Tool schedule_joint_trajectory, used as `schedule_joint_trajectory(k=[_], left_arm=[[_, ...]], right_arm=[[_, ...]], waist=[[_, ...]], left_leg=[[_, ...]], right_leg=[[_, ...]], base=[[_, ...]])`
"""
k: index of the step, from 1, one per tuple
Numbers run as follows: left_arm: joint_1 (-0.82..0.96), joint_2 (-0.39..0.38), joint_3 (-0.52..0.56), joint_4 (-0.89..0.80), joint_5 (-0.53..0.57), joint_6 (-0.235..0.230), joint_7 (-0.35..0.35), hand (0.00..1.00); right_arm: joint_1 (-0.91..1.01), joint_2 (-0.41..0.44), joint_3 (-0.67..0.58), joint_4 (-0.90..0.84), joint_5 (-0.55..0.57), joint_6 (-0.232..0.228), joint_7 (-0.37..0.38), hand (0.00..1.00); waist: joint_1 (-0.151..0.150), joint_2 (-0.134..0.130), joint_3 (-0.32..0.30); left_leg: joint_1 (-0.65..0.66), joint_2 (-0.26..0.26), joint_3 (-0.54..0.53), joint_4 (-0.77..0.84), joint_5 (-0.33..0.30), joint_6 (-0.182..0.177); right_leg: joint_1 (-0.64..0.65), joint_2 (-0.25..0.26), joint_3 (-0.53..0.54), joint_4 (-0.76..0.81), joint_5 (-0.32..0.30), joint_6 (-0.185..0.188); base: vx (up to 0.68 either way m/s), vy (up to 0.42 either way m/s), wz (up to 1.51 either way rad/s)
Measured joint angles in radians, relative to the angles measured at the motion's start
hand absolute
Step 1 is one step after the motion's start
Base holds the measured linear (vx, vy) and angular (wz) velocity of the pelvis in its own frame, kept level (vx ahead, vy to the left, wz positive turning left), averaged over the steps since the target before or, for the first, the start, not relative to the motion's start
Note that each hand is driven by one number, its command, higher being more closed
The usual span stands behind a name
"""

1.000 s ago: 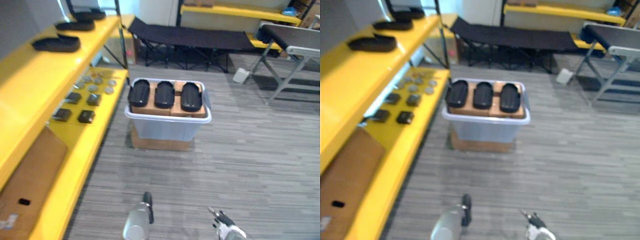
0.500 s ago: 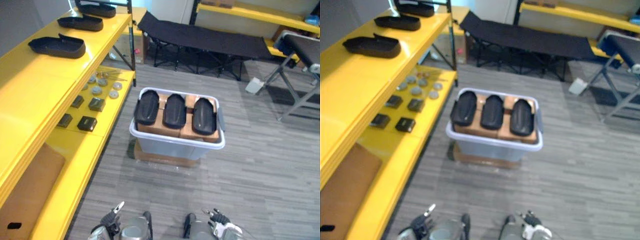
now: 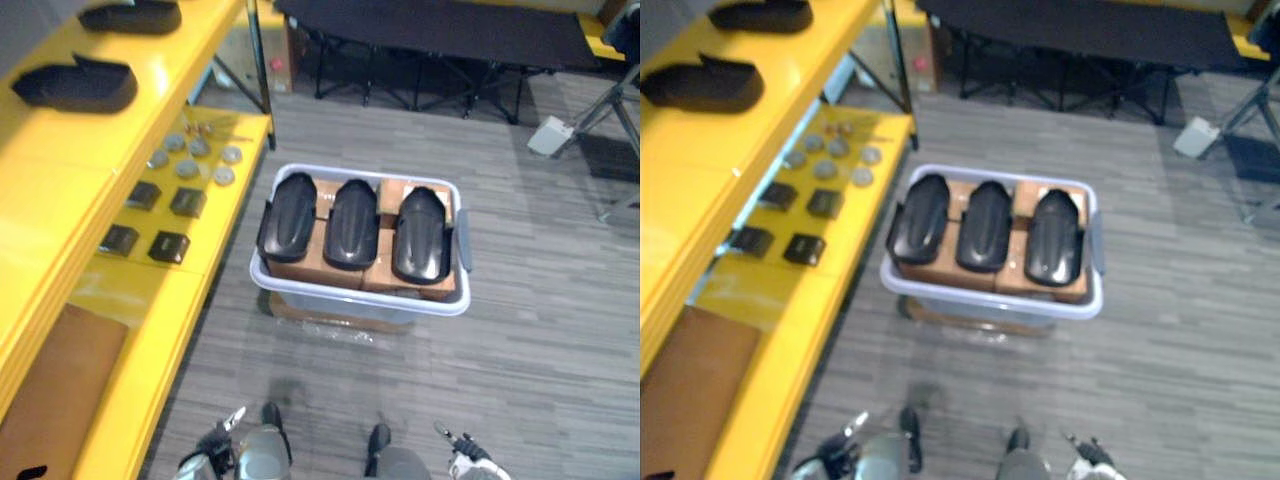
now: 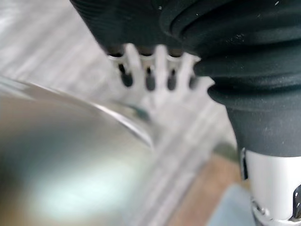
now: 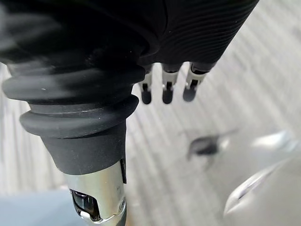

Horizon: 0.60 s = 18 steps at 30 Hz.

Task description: Walk over and take plastic housings, then place them on the shelf

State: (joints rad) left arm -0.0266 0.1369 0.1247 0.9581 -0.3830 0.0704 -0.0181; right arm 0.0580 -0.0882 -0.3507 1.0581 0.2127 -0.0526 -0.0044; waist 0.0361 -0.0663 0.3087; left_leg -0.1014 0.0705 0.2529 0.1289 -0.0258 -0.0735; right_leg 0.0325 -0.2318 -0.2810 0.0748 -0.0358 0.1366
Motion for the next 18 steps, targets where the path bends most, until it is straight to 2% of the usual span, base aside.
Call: schedule_joint_trajectory(k=[3,4,5,6,7,9,11,13,15,16,18], left_arm=[[0.004,0.001,-0.060,-0.036,-0.005,-0.008,-0.005,0.00],[0.010,0.003,-0.077,-0.035,-0.002,-0.010,-0.004,0.00],[0.015,0.004,-0.090,-0.034,-0.001,-0.011,-0.004,0.00],[0.030,0.004,-0.111,-0.029,0.001,-0.012,-0.002,0.00],[0.032,0.008,-0.131,-0.018,0.006,-0.021,0.002,0.00],[0.032,0.019,-0.138,-0.016,0.010,-0.046,0.007,0.00],[0.030,0.020,-0.137,-0.017,0.012,-0.061,0.012,0.00],[0.031,0.034,-0.137,-0.027,0.040,-0.068,0.014,0.00],[0.030,0.052,-0.137,-0.038,0.081,-0.066,0.014,0.00],[0.031,0.052,-0.137,-0.039,0.083,-0.064,0.013,0.00],[0.037,0.051,-0.136,-0.060,0.084,-0.046,0.011,0.00]], right_arm=[[0.015,0.003,0.185,-0.105,-0.127,-0.145,0.013,0.00],[0.016,-0.001,0.333,-0.227,-0.181,-0.208,0.024,0.00],[0.015,-0.011,0.421,-0.312,-0.201,-0.241,0.034,0.00],[0.001,-0.032,0.562,-0.471,-0.238,-0.300,0.051,0.00],[-0.029,-0.038,0.661,-0.622,-0.254,-0.338,0.053,0.00],[-0.094,-0.024,0.740,-0.788,-0.266,-0.385,0.027,0.00],[-0.171,-0.015,0.760,-0.935,-0.263,-0.392,-0.034,0.00],[-0.284,-0.037,0.697,-0.992,-0.218,-0.377,-0.092,0.00],[-0.469,-0.102,0.502,-0.951,-0.058,-0.293,-0.163,0.00],[-0.517,-0.125,0.451,-0.918,-0.025,-0.273,-0.191,0.00],[-0.640,-0.223,0.300,-0.755,0.093,-0.189,-0.285,0.00]], waist=[[-0.005,0.017,0.009],[-0.006,0.018,0.009],[-0.005,0.018,0.009],[-0.005,0.018,0.009],[0.001,0.018,0.009],[0.022,0.013,0.009],[0.036,0.007,0.010],[0.035,-0.010,0.019],[0.036,-0.030,0.027],[0.034,-0.032,0.029],[0.035,-0.029,0.031]], left_leg=[[0.010,-0.038,-0.025,-0.028,0.010,0.014],[0.008,-0.045,-0.032,-0.035,0.014,0.018],[0.007,-0.044,-0.035,-0.034,0.014,0.018],[0.005,-0.043,-0.049,-0.033,0.015,0.017],[0.001,-0.040,-0.061,-0.033,0.019,0.015],[-0.002,-0.030,-0.069,-0.033,0.021,0.012],[-0.001,-0.021,-0.073,-0.031,0.022,0.011],[0.014,-0.015,-0.067,-0.030,0.021,0.011],[0.031,-0.012,-0.044,-0.025,0.021,0.011],[0.030,-0.011,-0.043,-0.020,0.021,0.011],[0.028,-0.013,-0.040,-0.014,0.021,0.015]], right_leg=[[0.012,-0.023,-0.022,-0.002,-0.002,0.004],[0.013,-0.027,-0.024,-0.005,-0.007,0.012],[0.014,-0.026,-0.026,-0.007,-0.008,0.013],[0.018,-0.023,-0.038,-0.011,-0.008,0.013],[0.024,-0.017,-0.051,-0.014,-0.008,0.013],[0.024,-0.005,-0.051,-0.014,-0.007,0.011],[0.027,0.004,-0.049,-0.014,0.000,0.001],[0.038,0.008,-0.044,-0.013,0.007,-0.009],[0.040,0.008,-0.018,-0.014,0.022,-0.012],[0.040,0.008,-0.018,-0.015,0.027,-0.013],[0.040,0.005,-0.019,-0.016,0.037,-0.011]], base=[[0.05,0.086,0.22],[0.04,0.020,0.21],[0.01,-0.012,0.18],[0.00,-0.030,0.23],[0.00,-0.032,0.23],[-0.02,-0.033,0.13],[-0.03,-0.019,0.03],[-0.05,0.008,-0.14],[-0.10,0.040,-0.28],[-0.10,0.045,-0.17],[-0.09,0.045,-0.05]])
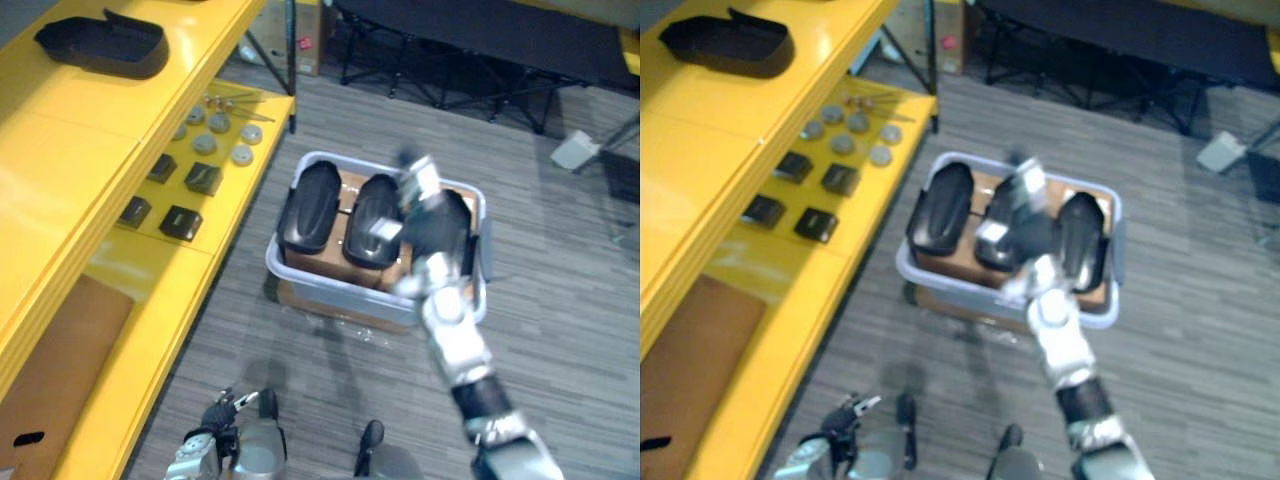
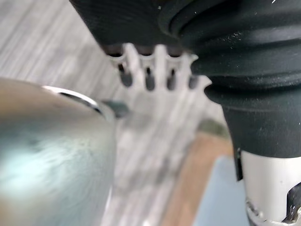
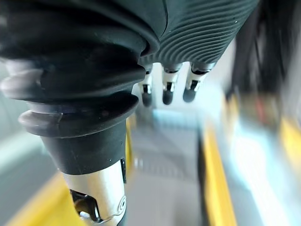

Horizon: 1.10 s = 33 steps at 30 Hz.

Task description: Walk over and take plastic housings, then place them on the shelf

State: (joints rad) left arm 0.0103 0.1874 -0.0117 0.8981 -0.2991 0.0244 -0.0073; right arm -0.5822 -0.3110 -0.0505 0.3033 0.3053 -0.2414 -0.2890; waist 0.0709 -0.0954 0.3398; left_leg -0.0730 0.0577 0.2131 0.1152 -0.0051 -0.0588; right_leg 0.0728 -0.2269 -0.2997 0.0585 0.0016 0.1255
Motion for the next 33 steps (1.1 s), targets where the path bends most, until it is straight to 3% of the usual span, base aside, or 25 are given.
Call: schedule_joint_trajectory(k=[2,7,10,15,22,26,33], left_arm=[[0.011,0.000,0.001,-0.023,0.000,0.000,-0.004,0.00],[0.009,-0.006,0.010,-0.090,-0.002,-0.010,-0.015,0.00],[0.010,0.014,0.009,-0.052,-0.008,-0.026,-0.007,0.00],[0.014,0.010,0.005,-0.016,-0.040,-0.058,0.005,0.00],[-0.047,-0.015,-0.021,0.032,-0.097,-0.090,0.006,0.00],[-0.053,-0.027,-0.053,0.046,-0.135,-0.110,0.012,0.00],[-0.054,-0.038,-0.082,0.059,-0.171,-0.111,0.027,0.00]], right_arm=[[-0.042,-0.067,-0.061,0.118,0.046,0.055,-0.040,0.00],[-0.112,-0.214,-0.096,0.381,0.144,0.167,-0.043,0.00],[-0.150,-0.239,-0.095,0.516,0.197,0.213,-0.043,0.00],[-0.275,-0.342,-0.071,0.621,0.200,0.241,-0.080,0.00],[-0.370,-0.421,-0.033,0.750,0.190,0.297,-0.217,0.00],[-0.375,-0.426,-0.037,0.808,0.191,0.310,-0.331,0.00],[-0.385,-0.501,-0.038,0.809,0.151,0.328,-0.453,0.00]], waist=[[0.001,0.009,0.006],[0.003,0.056,0.097],[0.029,0.050,0.115],[0.040,0.059,0.136],[0.082,0.115,0.174],[0.084,0.148,0.191],[0.083,0.167,0.196]], left_leg=[[-0.012,0.000,-0.010,0.004,0.001,0.002],[-0.104,0.011,-0.061,0.028,0.030,0.002],[-0.160,0.028,-0.073,0.026,0.051,0.002],[-0.270,0.035,-0.115,0.089,0.048,0.004],[-0.394,0.039,-0.132,0.214,-0.012,0.020],[-0.443,0.033,-0.147,0.227,-0.004,0.023],[-0.456,0.032,-0.139,0.229,0.002,0.030]], right_leg=[[-0.001,0.001,-0.005,0.000,0.000,0.000],[-0.053,0.016,-0.054,0.006,0.000,0.003],[-0.109,0.035,-0.058,0.015,0.006,-0.001],[-0.176,0.038,-0.088,0.040,0.007,-0.002],[-0.257,0.030,-0.092,0.093,0.003,-0.007],[-0.300,0.024,-0.105,0.112,0.001,-0.009],[-0.340,0.011,-0.097,0.160,-0.024,-0.011]], base=[[-0.09,0.023,0.13],[-0.12,-0.020,0.22],[-0.06,-0.043,0.09],[0.00,0.005,0.21],[-0.05,0.058,0.02],[-0.04,0.030,0.08],[0.00,0.002,-0.01]])
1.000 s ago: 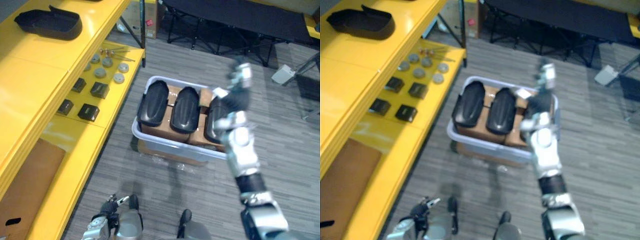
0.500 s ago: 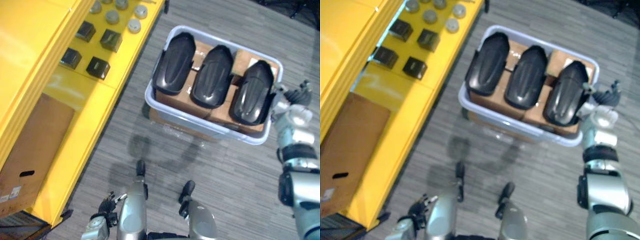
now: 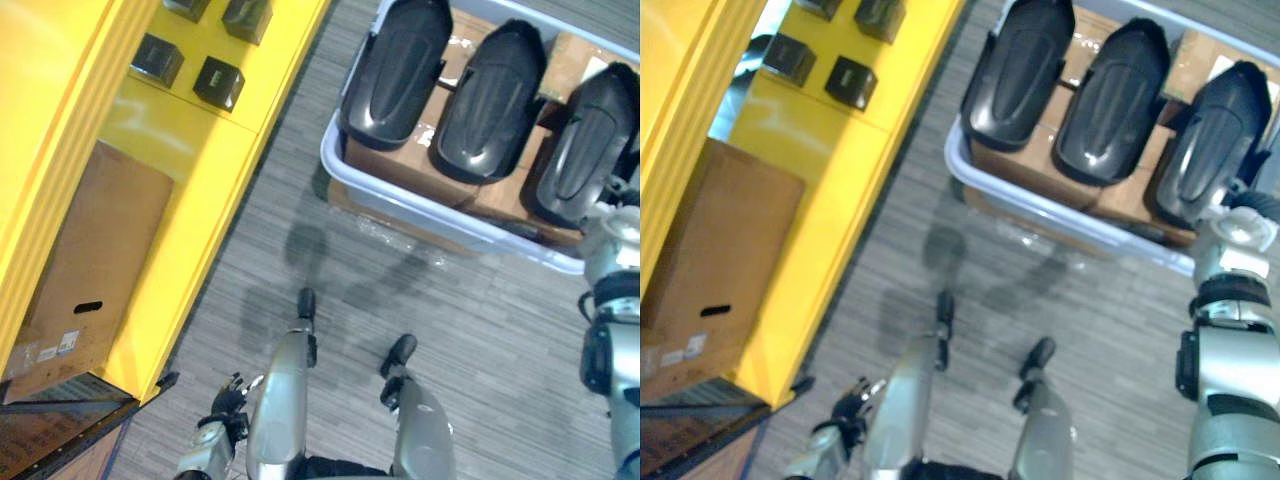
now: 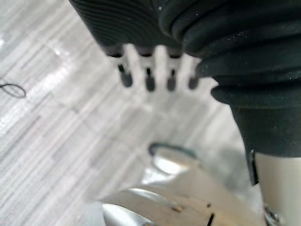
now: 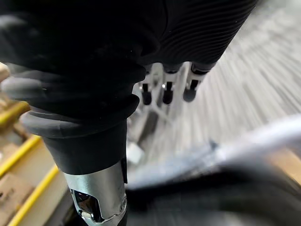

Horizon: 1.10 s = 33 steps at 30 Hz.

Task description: Walk over and take plastic housings, then place them on the shelf

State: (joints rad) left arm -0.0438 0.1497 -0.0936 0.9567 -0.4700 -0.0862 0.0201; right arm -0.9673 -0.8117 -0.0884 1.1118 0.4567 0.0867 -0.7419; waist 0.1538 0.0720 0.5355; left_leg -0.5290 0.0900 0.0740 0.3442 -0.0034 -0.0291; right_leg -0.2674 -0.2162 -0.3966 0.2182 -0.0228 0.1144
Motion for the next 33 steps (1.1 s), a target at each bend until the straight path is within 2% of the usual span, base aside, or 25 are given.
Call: schedule_joint_trajectory(k=[4,10,12,14,17,23,30,31,33], left_arm=[[0.000,-0.001,-0.003,0.004,-0.010,0.000,0.000,0.00],[-0.005,-0.006,-0.038,0.010,-0.042,0.001,-0.002,0.00],[-0.005,-0.010,-0.040,0.011,-0.043,0.001,-0.003,0.00],[-0.005,-0.012,-0.048,0.011,-0.043,0.000,-0.003,0.00],[-0.005,-0.021,-0.049,0.012,-0.064,-0.001,-0.005,0.00],[-0.006,-0.039,-0.048,0.023,-0.082,-0.006,-0.006,0.00],[-0.006,-0.042,-0.049,0.025,-0.083,-0.014,-0.023,0.00],[-0.006,-0.042,-0.050,0.025,-0.083,-0.018,-0.029,0.00],[-0.006,-0.042,-0.049,0.025,-0.083,-0.020,-0.031,0.00]], right_arm=[[-0.001,-0.019,0.000,0.000,0.000,0.010,-0.006,0.00],[-0.002,-0.041,0.002,0.011,0.000,0.071,0.011,0.00],[-0.005,-0.041,0.002,0.017,0.000,0.087,0.023,0.00],[-0.022,-0.041,0.005,0.031,0.000,0.089,0.024,0.00],[-0.033,-0.045,0.012,0.039,-0.001,0.095,0.025,0.00],[-0.044,-0.054,0.053,0.040,-0.001,0.116,0.023,0.00],[-0.081,-0.091,0.097,0.032,-0.023,0.145,0.021,0.00],[-0.081,-0.091,0.098,0.032,-0.023,0.156,0.021,1.00],[-0.081,-0.091,0.102,0.032,-0.023,0.160,0.021,1.00]], waist=[[-0.001,0.006,0.001],[0.001,0.049,0.004],[0.002,0.055,0.006],[0.002,0.064,0.005],[0.012,0.077,0.003],[0.052,0.086,-0.002],[0.064,0.097,-0.009],[0.066,0.097,-0.009],[0.067,0.097,-0.010]], left_leg=[[-0.001,0.001,0.008,-0.001,0.000,0.000],[-0.044,0.002,0.006,0.011,0.004,-0.001],[-0.051,0.002,0.004,0.014,0.004,-0.001],[-0.054,-0.001,0.002,0.016,0.004,-0.001],[-0.069,-0.009,-0.006,0.021,0.006,-0.004],[-0.108,-0.012,-0.020,0.045,0.007,-0.006],[-0.141,-0.021,-0.039,0.062,0.006,-0.007],[-0.141,-0.021,-0.039,0.065,0.006,-0.008],[-0.141,-0.021,-0.040,0.066,0.006,-0.008]], right_leg=[[-0.018,-0.003,0.011,0.025,-0.013,-0.004],[-0.071,-0.011,0.015,0.062,-0.023,-0.002],[-0.081,-0.014,0.016,0.075,-0.028,-0.003],[-0.088,-0.020,0.015,0.091,-0.038,-0.004],[-0.122,-0.036,0.013,0.141,-0.064,-0.004],[-0.174,-0.051,0.010,0.209,-0.104,-0.011],[-0.203,-0.067,-0.006,0.249,-0.124,-0.014],[-0.203,-0.068,-0.007,0.254,-0.128,-0.014],[-0.203,-0.068,-0.007,0.257,-0.130,-0.015]], base=[[0.00,-0.008,-0.06],[0.00,0.000,-0.01],[0.00,-0.002,0.02],[0.00,-0.003,0.06],[-0.02,-0.014,0.08],[0.00,-0.026,0.08],[-0.01,-0.004,0.08],[0.00,0.000,0.00],[0.00,0.000,0.00]])
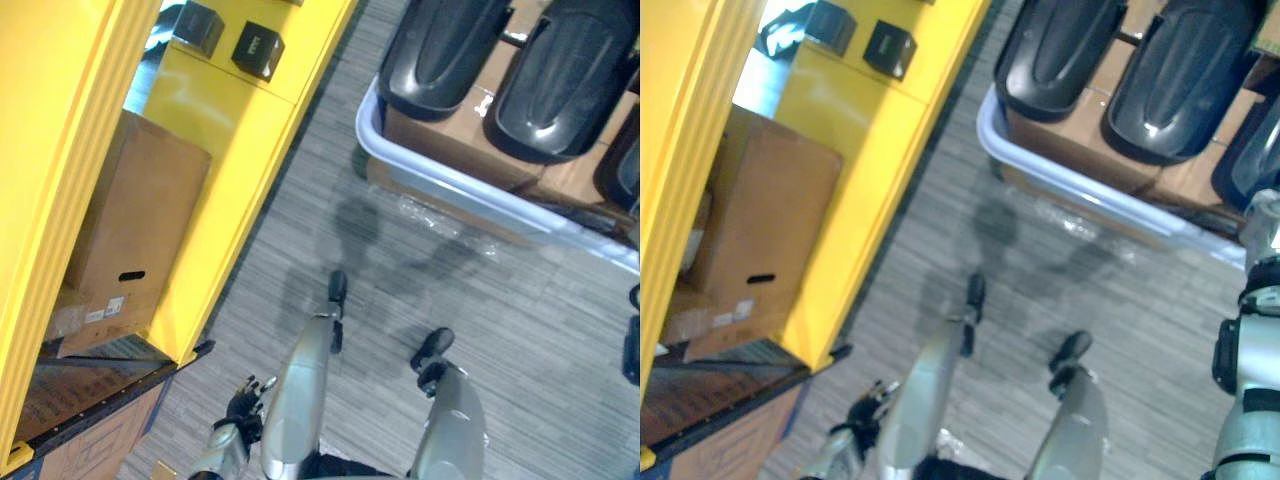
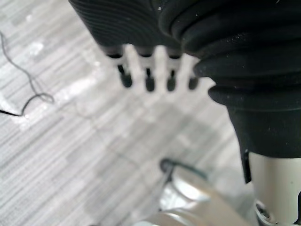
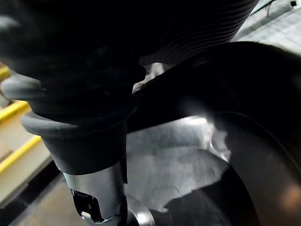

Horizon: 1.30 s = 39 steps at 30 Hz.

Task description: Walk over and take plastic housings, then place them on the shelf

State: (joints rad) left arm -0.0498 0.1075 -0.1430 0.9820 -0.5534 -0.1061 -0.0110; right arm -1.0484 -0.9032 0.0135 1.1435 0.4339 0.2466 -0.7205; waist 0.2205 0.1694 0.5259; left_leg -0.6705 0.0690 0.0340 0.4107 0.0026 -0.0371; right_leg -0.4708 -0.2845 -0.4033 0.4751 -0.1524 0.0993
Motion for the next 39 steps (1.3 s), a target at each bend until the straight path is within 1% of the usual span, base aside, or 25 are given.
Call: schedule_joint_trajectory(k=[2,4,5,6,8,9,11,14,18,22,26,29,33,36,39], left_arm=[[0.000,0.000,0.000,0.000,0.000,0.000,-0.004,0.00],[0.000,0.000,0.000,0.000,-0.001,0.000,-0.005,0.00],[0.000,0.000,0.000,0.000,-0.001,0.000,-0.005,0.00],[0.000,-0.001,0.000,0.000,-0.001,-0.001,-0.005,0.00],[0.000,-0.007,0.000,0.001,-0.002,-0.002,-0.005,0.00],[0.000,-0.008,0.000,0.004,-0.013,-0.002,-0.006,0.00],[0.000,-0.010,0.000,0.009,-0.026,-0.008,-0.006,0.00],[0.000,-0.011,0.000,0.014,-0.029,-0.024,-0.012,0.00],[0.000,-0.011,-0.006,0.013,-0.030,-0.025,-0.013,0.00],[0.001,-0.003,-0.035,0.011,-0.032,-0.025,-0.011,0.00],[0.004,-0.001,-0.036,0.011,-0.038,-0.024,-0.010,0.00],[0.006,0.002,-0.036,0.010,-0.039,-0.025,-0.008,0.00],[0.015,0.005,-0.036,-0.002,-0.039,-0.026,-0.004,0.00],[0.023,0.006,-0.035,-0.014,-0.039,-0.026,-0.002,0.00],[0.042,0.009,-0.033,-0.033,-0.039,-0.028,0.000,0.00]], right_arm=[[0.000,-0.002,0.011,-0.005,0.001,0.014,0.005,1.00],[0.000,-0.012,0.018,-0.019,0.003,0.051,0.035,1.00],[0.000,-0.016,0.018,-0.021,0.003,0.061,0.042,1.00],[0.001,-0.034,0.017,-0.018,0.006,0.086,0.055,1.00],[0.002,-0.054,0.017,-0.011,0.006,0.113,0.070,1.00],[0.002,-0.060,0.017,0.000,0.005,0.123,0.078,1.00],[0.002,-0.067,0.017,0.018,0.002,0.130,0.086,1.00],[0.001,-0.075,0.017,0.027,-0.025,0.166,0.095,1.00],[0.001,-0.076,0.017,0.050,-0.066,0.192,0.113,1.00],[0.002,-0.076,0.017,0.056,-0.092,0.195,0.119,1.00],[0.004,-0.071,0.017,0.064,-0.135,0.197,0.129,1.00],[0.006,-0.069,0.016,0.064,-0.147,0.193,0.128,1.00],[0.007,-0.053,0.019,0.056,-0.217,0.184,0.103,1.00],[0.006,-0.053,0.039,0.041,-0.244,0.182,0.082,1.00],[0.006,-0.050,0.061,-0.008,-0.285,0.161,0.064,1.00]], waist=[[0.000,0.000,0.000],[0.001,0.000,0.000],[0.002,0.001,0.000],[0.005,0.003,-0.002],[0.008,0.006,-0.004],[0.009,0.008,-0.005],[0.009,0.008,-0.005],[0.010,0.008,-0.005],[0.010,0.009,-0.006],[0.012,0.015,-0.010],[0.012,0.018,-0.012],[0.010,0.018,-0.012],[0.008,0.018,-0.012],[0.007,0.018,-0.012],[-0.002,0.018,-0.012]], left_leg=[[0.000,0.001,-0.001,0.001,0.000,-0.001],[0.000,0.002,-0.002,0.002,-0.001,-0.001],[0.000,0.002,-0.002,0.002,-0.001,-0.001],[-0.002,0.003,-0.004,0.004,-0.001,-0.001],[-0.007,0.004,-0.006,0.007,-0.002,-0.003],[-0.011,0.007,-0.009,0.013,-0.004,-0.005],[-0.011,0.008,-0.009,0.013,-0.004,-0.005],[-0.011,0.010,-0.011,0.012,-0.004,-0.006],[-0.010,0.014,-0.011,0.012,-0.004,-0.006],[-0.002,0.013,-0.009,0.010,-0.004,-0.006],[0.008,0.012,-0.006,0.001,-0.002,-0.008],[0.009,0.013,-0.006,0.000,-0.002,-0.008],[0.018,0.014,-0.004,-0.003,-0.002,-0.008],[0.025,0.015,-0.003,-0.007,-0.002,-0.008],[0.054,0.018,0.000,-0.018,-0.002,-0.008]], right_leg=[[0.000,0.000,0.000,0.003,-0.002,-0.001],[0.000,0.000,-0.001,0.005,-0.004,-0.005],[0.000,0.000,-0.001,0.005,-0.005,-0.007],[0.000,0.001,-0.003,0.006,-0.006,-0.009],[-0.001,0.003,-0.005,0.006,-0.007,-0.010],[-0.003,0.005,-0.006,0.007,-0.007,-0.010],[-0.002,0.005,-0.006,0.012,-0.008,-0.007],[-0.008,0.005,-0.006,0.020,-0.015,-0.008],[-0.011,0.005,-0.006,0.025,-0.019,-0.008],[0.001,0.006,-0.006,0.022,-0.019,-0.008],[0.005,0.006,-0.005,0.016,-0.018,-0.007],[0.009,0.009,-0.005,0.011,-0.017,-0.005],[0.022,0.011,-0.005,-0.001,-0.013,-0.001],[0.031,0.014,-0.005,-0.010,-0.010,-0.001],[0.055,0.022,-0.004,-0.030,-0.002,-0.001]], base=[[0.00,0.000,0.00],[0.00,0.000,0.00],[0.00,0.000,0.00],[0.00,0.000,0.00],[0.00,0.000,0.00],[0.00,0.000,0.00],[0.00,0.000,0.00],[0.00,0.000,0.00],[0.01,-0.006,0.00],[0.00,0.000,0.00],[0.00,0.000,0.00],[0.00,0.000,0.00],[0.04,-0.010,-0.01],[0.01,-0.003,-0.01],[0.01,-0.008,-0.03]])
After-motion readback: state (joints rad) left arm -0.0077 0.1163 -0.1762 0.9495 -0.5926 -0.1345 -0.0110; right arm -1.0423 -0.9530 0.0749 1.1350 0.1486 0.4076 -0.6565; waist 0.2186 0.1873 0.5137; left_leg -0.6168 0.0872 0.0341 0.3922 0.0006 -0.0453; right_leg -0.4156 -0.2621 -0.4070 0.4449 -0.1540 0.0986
